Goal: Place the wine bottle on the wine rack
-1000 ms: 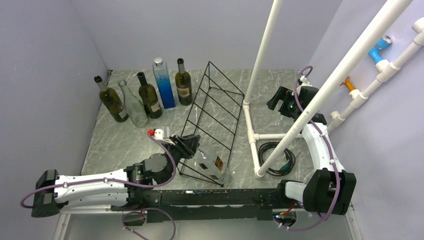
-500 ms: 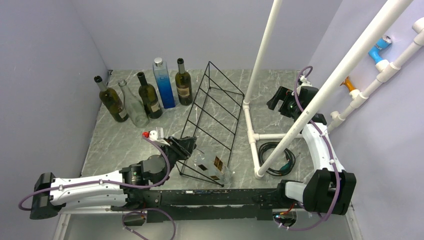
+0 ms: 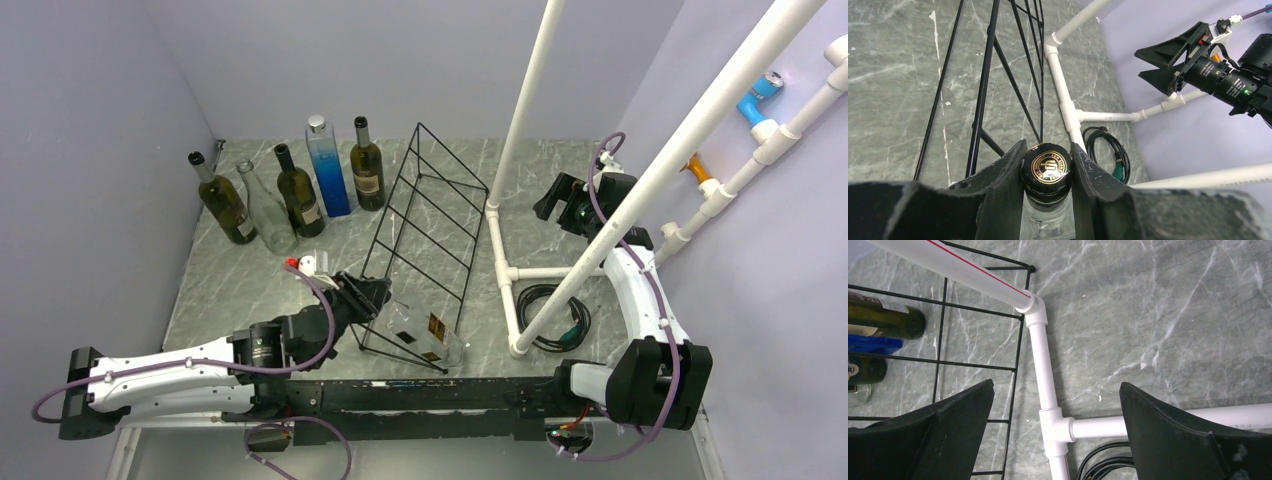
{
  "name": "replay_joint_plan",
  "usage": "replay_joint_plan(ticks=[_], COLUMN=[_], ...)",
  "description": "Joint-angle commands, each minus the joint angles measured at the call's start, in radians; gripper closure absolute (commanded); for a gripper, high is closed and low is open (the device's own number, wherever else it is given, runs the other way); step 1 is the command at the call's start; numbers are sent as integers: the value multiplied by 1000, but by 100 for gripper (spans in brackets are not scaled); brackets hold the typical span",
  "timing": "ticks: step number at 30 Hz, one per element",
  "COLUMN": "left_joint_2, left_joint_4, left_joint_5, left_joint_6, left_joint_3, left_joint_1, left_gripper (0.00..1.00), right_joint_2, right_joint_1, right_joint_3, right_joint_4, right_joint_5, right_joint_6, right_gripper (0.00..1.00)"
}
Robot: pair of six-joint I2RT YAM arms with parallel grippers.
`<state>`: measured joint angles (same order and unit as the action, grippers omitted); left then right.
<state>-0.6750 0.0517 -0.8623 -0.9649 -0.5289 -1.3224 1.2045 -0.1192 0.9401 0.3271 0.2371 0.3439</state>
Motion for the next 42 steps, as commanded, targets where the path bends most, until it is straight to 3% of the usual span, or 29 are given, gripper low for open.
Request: replay_joint_plan(ticks=[1, 5, 12, 29, 42], left_joint_2=[23, 24, -2, -57, -96], left_joint_4=[55, 75, 198, 414, 604], left_joint_5=[64, 73, 73, 47, -8], left_joint_6=[-75, -63, -74, -24, -26], left_joint_3=[-44, -59, -149, -300, -399], left_joint_1=[-6, -6, -7, -6, -6], left_gripper=[66, 56, 53, 27, 18], right_joint_2=[-14, -13, -14, -17, -19], right_joint_1=[-2, -2, -2, 0, 0], right_joint_3=[-2, -2, -2, -3, -1], right_joint_4=[-47, -48, -48, -48, -49], right_joint_5=[8, 8, 8, 10, 13], right_joint_6=[0, 1, 0, 0, 1], right_gripper=[0, 0, 0, 0, 0])
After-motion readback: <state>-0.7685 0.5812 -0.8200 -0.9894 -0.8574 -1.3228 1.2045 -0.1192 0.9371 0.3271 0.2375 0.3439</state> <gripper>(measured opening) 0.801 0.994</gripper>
